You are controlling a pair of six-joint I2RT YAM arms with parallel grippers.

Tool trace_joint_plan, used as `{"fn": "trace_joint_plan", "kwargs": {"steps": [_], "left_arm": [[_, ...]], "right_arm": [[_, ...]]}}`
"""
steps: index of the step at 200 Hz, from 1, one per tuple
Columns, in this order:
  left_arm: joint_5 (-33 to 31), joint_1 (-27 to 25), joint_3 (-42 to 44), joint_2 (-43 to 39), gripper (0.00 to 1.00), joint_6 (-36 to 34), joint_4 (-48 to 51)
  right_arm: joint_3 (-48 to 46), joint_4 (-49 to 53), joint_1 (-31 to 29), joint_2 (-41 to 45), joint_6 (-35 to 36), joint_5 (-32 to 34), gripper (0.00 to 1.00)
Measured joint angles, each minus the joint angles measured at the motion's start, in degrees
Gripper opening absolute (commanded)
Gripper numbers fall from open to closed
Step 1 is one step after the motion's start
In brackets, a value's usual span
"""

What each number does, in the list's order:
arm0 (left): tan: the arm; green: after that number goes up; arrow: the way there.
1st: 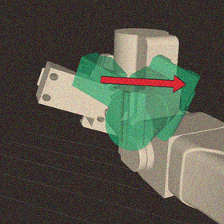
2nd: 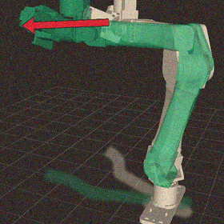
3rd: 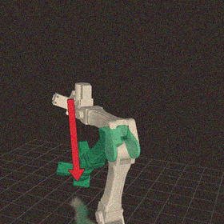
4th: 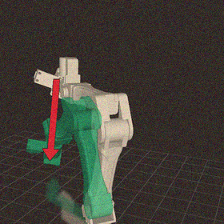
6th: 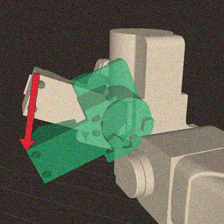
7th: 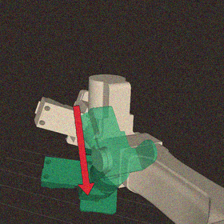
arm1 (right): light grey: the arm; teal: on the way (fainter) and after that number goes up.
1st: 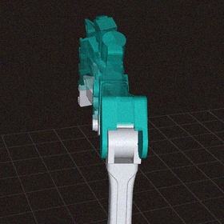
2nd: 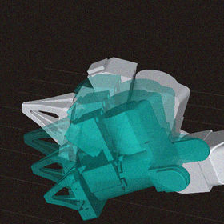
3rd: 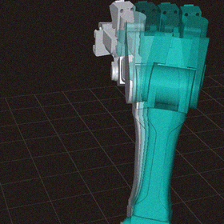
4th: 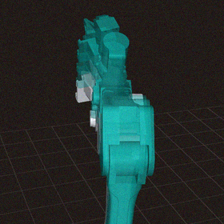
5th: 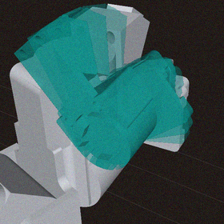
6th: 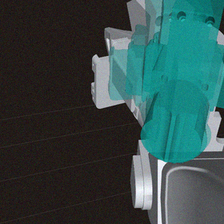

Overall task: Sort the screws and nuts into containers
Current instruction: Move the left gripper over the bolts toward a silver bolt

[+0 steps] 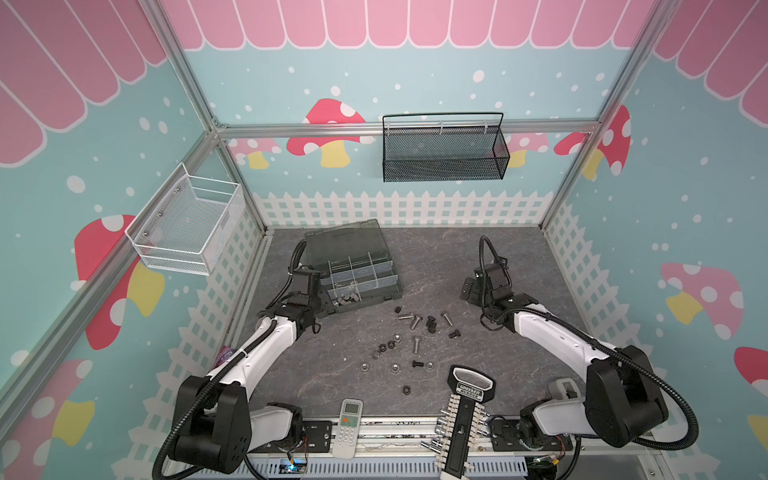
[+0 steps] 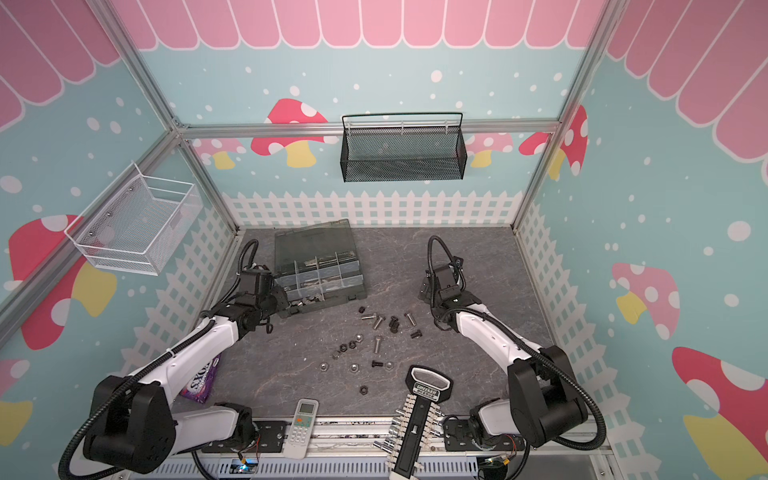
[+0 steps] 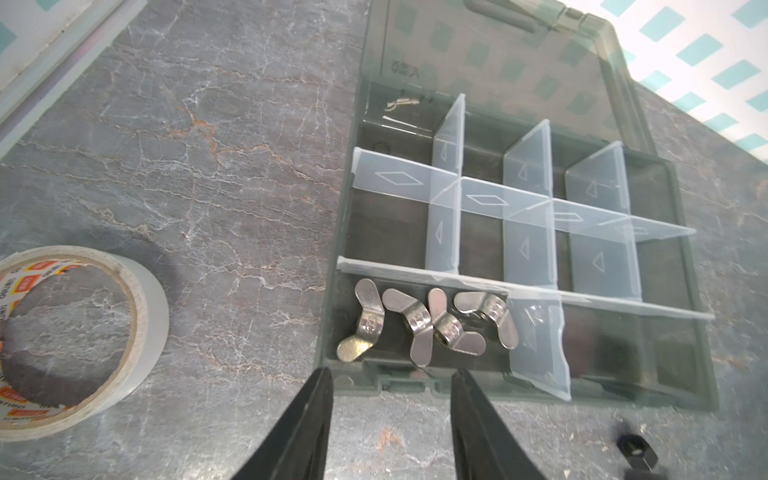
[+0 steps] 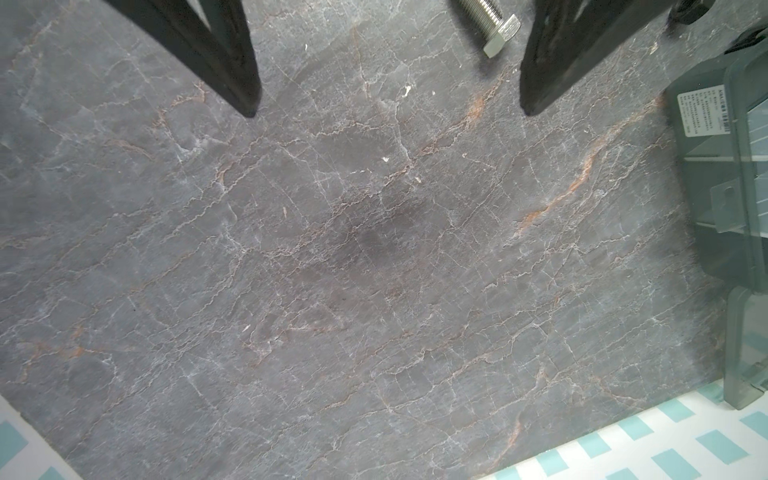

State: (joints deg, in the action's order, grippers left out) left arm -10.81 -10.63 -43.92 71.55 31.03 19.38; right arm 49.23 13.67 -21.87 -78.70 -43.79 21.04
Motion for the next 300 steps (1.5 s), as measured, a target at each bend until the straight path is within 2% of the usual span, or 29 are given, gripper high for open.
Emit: {"fn": "trace_joint_plan", "kwargs": {"steps": [21,61,107,152,219,249,300], "left_arm": [[-0.39,-2.49,0.17,-0.87,0.51,-0.81,-0.07],[0.15,-11.78,-0.04,0.0,0.5,-1.4,-0.83],[3.61,-23.61,-4.57,11.45,0.44,-0.72,-1.53],[10.25,-31.06,-8.04,19.82,0.42,-1.53,-2.84],[17.07,-36.94,-10.69,25.27,0.41,-4.7,-2.89],[17.7,-38.97,-13.73,27.82,0.41,-6.12,-2.25],[16.57,-39.74,-18.21,31.89,0.35,-7.67,2.1]], "right_arm": [[0.0,-0.02,0.0,0.94,0.0,0.26,0.98],[-0.28,0.0,0.0,1.53,-0.02,0.9,0.98],[-0.52,0.02,0.0,1.53,-0.02,1.03,0.98],[-1.14,0.04,0.0,2.08,-0.02,1.4,0.98],[-1.75,0.04,0.0,3.23,-0.04,2.05,0.98],[-1.92,0.07,0.0,3.23,-0.02,2.05,0.98],[-1.92,0.04,0.0,3.23,-0.02,2.05,0.98]]}}
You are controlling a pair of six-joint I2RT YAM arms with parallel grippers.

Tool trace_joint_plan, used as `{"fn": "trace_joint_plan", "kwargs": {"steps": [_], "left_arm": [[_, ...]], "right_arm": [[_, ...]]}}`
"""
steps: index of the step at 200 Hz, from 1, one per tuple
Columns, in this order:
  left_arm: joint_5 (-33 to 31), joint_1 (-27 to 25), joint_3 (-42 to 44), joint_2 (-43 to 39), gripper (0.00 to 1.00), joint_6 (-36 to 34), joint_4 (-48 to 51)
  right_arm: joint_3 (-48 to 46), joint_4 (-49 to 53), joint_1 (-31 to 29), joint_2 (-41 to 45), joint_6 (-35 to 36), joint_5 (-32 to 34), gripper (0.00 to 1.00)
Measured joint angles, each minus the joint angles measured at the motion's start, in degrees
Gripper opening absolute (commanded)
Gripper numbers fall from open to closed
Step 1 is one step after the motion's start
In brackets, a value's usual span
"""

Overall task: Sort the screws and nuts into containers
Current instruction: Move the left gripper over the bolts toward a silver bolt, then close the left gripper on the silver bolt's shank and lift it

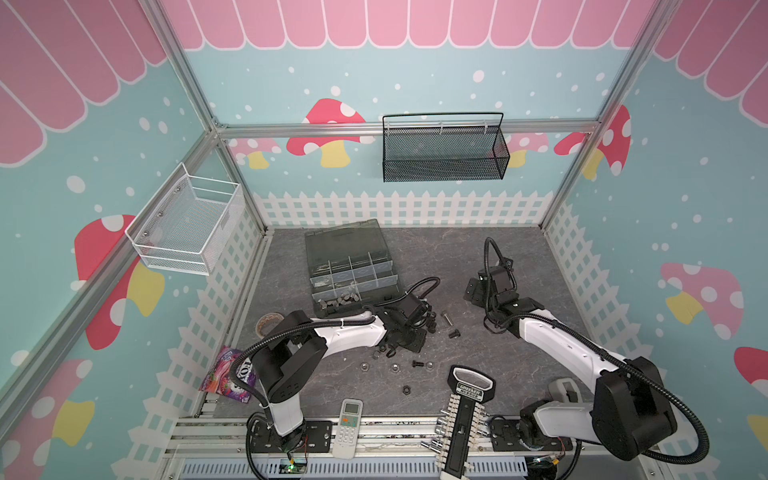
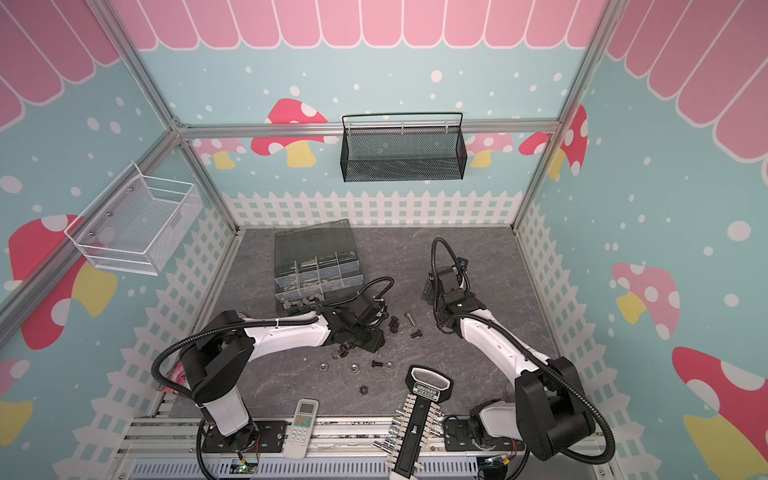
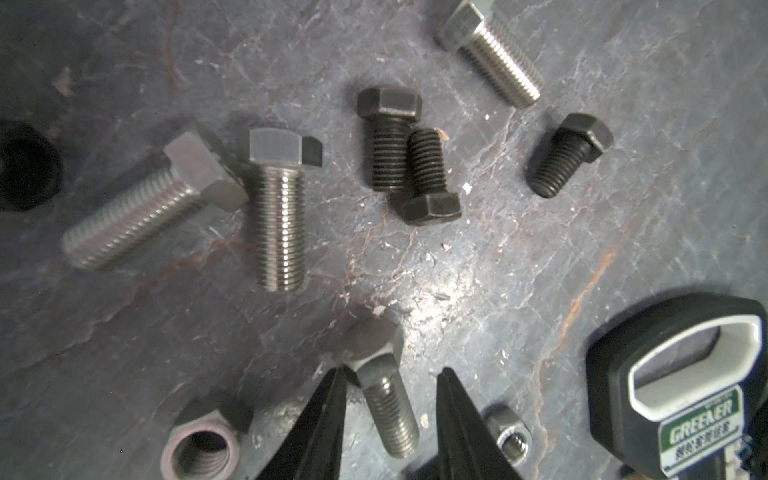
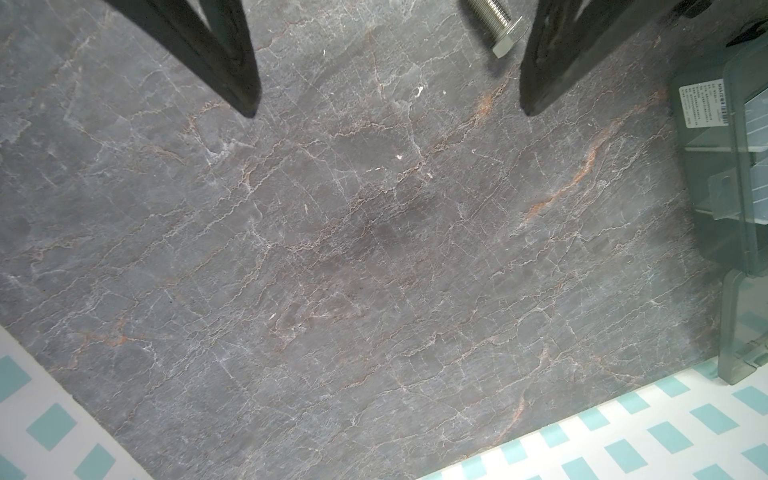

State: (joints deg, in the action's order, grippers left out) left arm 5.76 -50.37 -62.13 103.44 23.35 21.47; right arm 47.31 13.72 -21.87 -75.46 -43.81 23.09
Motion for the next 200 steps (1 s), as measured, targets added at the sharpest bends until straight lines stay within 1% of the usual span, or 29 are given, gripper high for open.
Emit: {"fn": "trace_joint_plan", "kwargs": {"steps": [80,99,120,146,177,200], "left_arm": [[-4.04,-1.2,-2.91,2.71,0.31,-2.19,6.47],[-5.64,-1.55,-3.85,3.28,0.26,-2.95,7.61],[-7.93,-1.81,-4.79,3.91,0.25,-3.74,8.92],[-9.86,-1.88,-5.79,4.63,0.17,-4.85,10.05],[-10.67,-1.88,-6.16,4.81,0.07,-5.75,10.54],[-10.71,-1.88,-6.16,4.81,0.04,-5.88,10.54]], "right_arm": [[0.0,-0.02,0.0,-0.13,0.0,0.0,0.98],[0.0,-0.02,0.0,-0.15,0.0,0.0,0.98],[0.0,-0.02,0.0,-0.15,0.0,0.02,0.98],[0.0,-0.02,0.0,-0.22,-0.02,0.02,0.98],[0.0,-0.02,0.0,-0.52,0.0,0.04,0.98],[0.0,-0.02,0.0,-0.55,-0.04,0.07,0.98]]}}
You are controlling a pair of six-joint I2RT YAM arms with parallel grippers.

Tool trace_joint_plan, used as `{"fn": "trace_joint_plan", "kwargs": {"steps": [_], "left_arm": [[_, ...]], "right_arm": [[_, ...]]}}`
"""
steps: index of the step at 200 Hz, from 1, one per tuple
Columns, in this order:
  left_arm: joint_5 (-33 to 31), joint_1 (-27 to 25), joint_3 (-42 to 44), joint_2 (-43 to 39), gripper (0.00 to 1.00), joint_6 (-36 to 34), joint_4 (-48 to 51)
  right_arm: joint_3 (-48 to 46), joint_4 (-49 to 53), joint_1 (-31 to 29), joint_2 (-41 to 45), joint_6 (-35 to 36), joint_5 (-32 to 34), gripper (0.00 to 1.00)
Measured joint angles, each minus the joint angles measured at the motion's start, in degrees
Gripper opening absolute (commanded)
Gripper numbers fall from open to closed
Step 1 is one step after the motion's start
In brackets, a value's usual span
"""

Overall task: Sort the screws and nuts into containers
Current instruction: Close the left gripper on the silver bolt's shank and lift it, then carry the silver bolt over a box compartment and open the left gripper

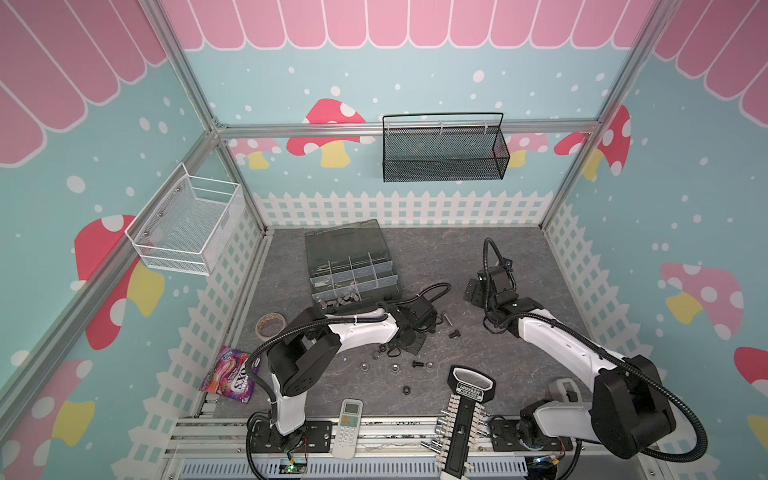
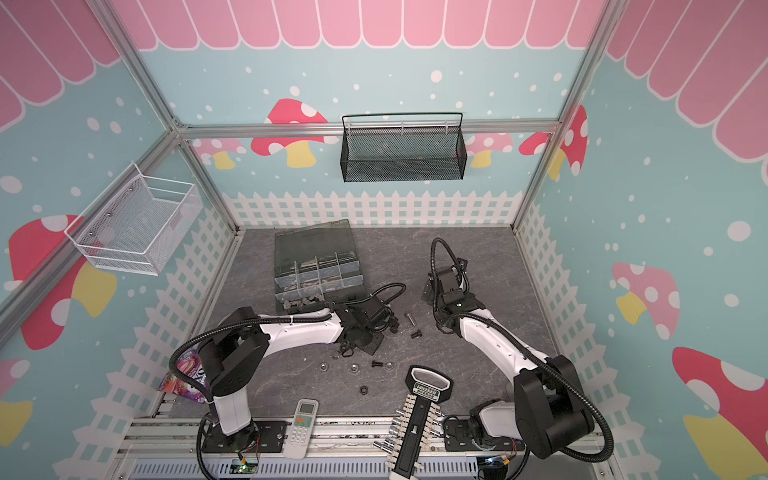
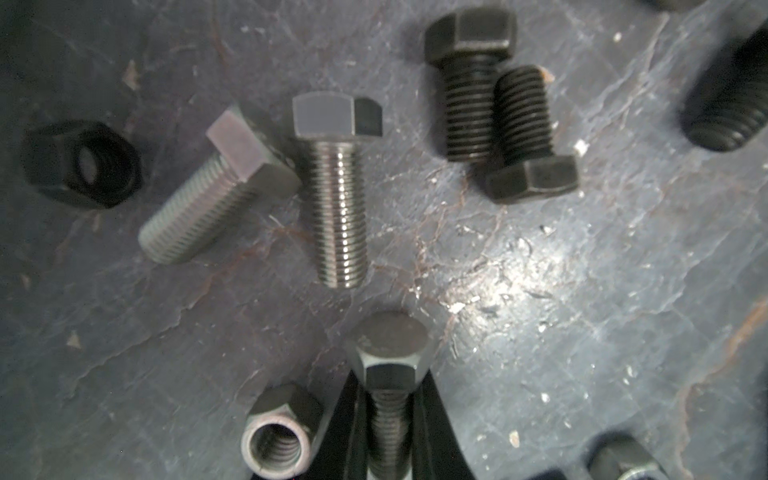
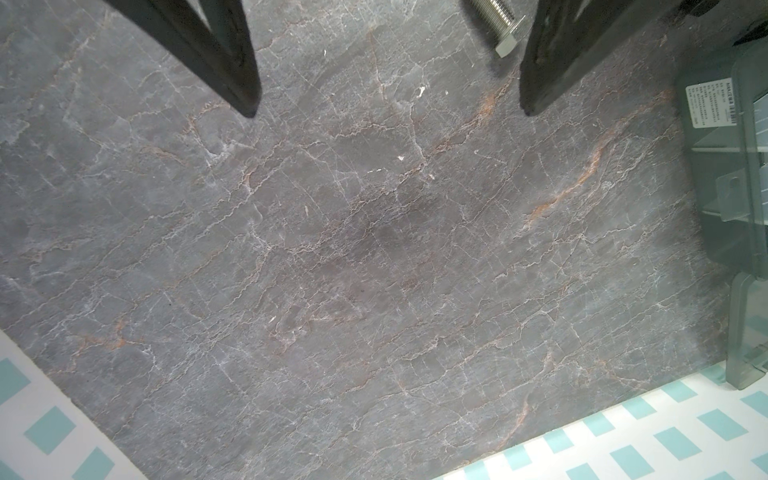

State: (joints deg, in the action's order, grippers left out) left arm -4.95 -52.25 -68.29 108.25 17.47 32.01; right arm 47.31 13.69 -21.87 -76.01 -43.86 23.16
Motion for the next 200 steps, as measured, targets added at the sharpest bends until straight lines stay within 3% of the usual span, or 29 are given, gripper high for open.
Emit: {"fn": "trace_joint_plan", "kwargs": {"steps": [98,162,200], "left_arm": [[-2.36,1.4,-0.76,-2.95,0.0,-5.03,-0.11],[-7.1,8.39,-3.23,-9.77,0.0,-11.1,-3.85],[-8.55,13.94,-2.56,-10.29,0.0,-19.61,-8.85]], "right_arm": [[-0.46,0.02,0.0,0.02,-0.39,0.61,0.98],[-0.85,0.02,0.0,0.02,-0.66,1.07,0.98],[-0.85,0.02,0.0,0.02,-0.72,1.09,0.98]]}}
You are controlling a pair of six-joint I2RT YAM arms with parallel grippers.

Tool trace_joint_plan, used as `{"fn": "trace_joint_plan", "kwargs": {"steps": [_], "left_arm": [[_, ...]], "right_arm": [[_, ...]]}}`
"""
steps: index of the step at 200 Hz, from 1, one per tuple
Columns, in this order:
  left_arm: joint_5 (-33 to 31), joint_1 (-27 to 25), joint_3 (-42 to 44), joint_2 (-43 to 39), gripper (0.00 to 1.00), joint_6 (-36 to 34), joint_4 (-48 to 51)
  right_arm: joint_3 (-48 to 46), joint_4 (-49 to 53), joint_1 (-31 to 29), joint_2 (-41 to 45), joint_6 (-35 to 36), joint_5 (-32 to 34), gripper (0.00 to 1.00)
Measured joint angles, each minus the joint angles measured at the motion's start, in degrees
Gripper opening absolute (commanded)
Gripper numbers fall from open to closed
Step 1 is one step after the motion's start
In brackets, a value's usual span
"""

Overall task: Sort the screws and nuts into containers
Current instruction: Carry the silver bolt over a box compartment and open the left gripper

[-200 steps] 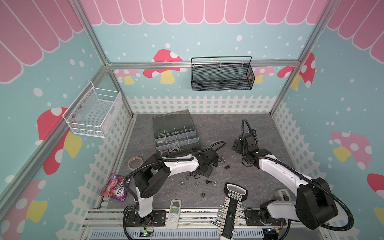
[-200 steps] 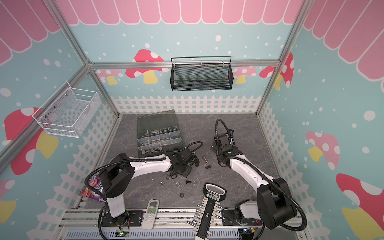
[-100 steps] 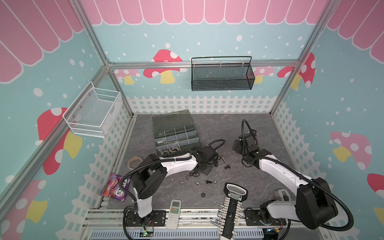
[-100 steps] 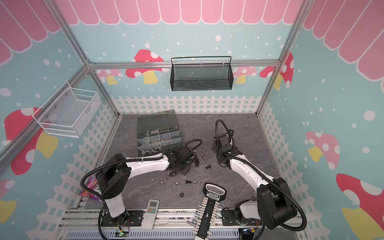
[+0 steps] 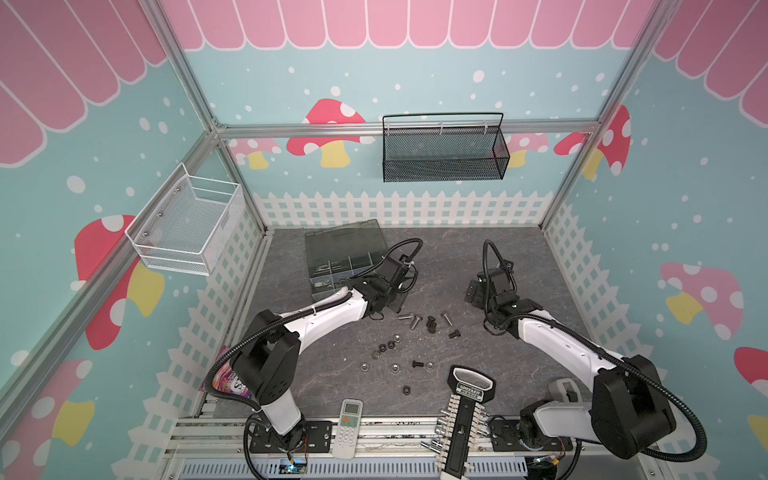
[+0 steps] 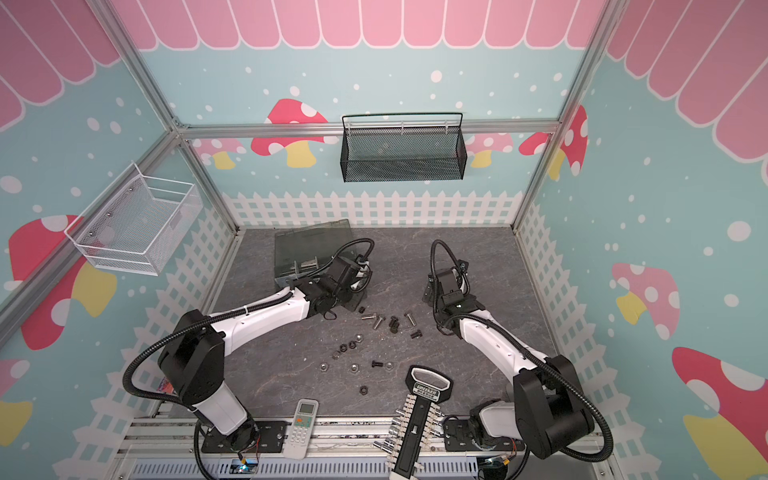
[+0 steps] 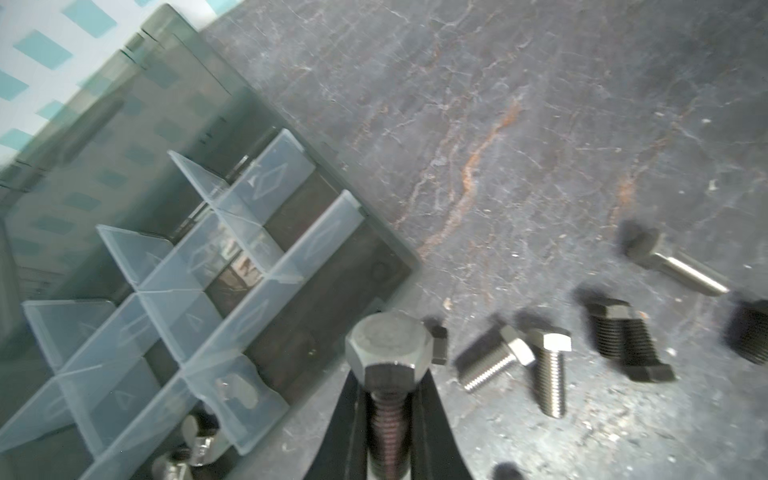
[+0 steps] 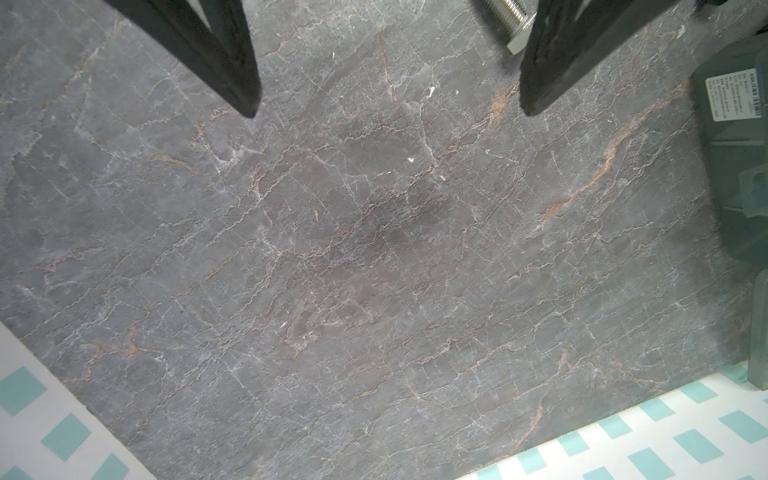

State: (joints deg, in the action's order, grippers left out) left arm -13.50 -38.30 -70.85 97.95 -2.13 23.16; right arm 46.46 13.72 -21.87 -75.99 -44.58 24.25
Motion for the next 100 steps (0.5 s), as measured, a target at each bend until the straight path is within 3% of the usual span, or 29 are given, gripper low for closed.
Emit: {"fn": "trace_joint_plan", "kwargs": {"steps": [43,100], "left_arm": [[1.86,5.25,0.63,0.04,0.0,-9.53,-4.28],[10.58,8.98,0.37,3.85,0.0,-18.36,-6.08]], "right_arm": [[0.0,0.02,0.0,0.0,-0.04,-0.02,0.98],[0.02,0.02,0.0,0.0,-0.04,-0.07,0.98]]}}
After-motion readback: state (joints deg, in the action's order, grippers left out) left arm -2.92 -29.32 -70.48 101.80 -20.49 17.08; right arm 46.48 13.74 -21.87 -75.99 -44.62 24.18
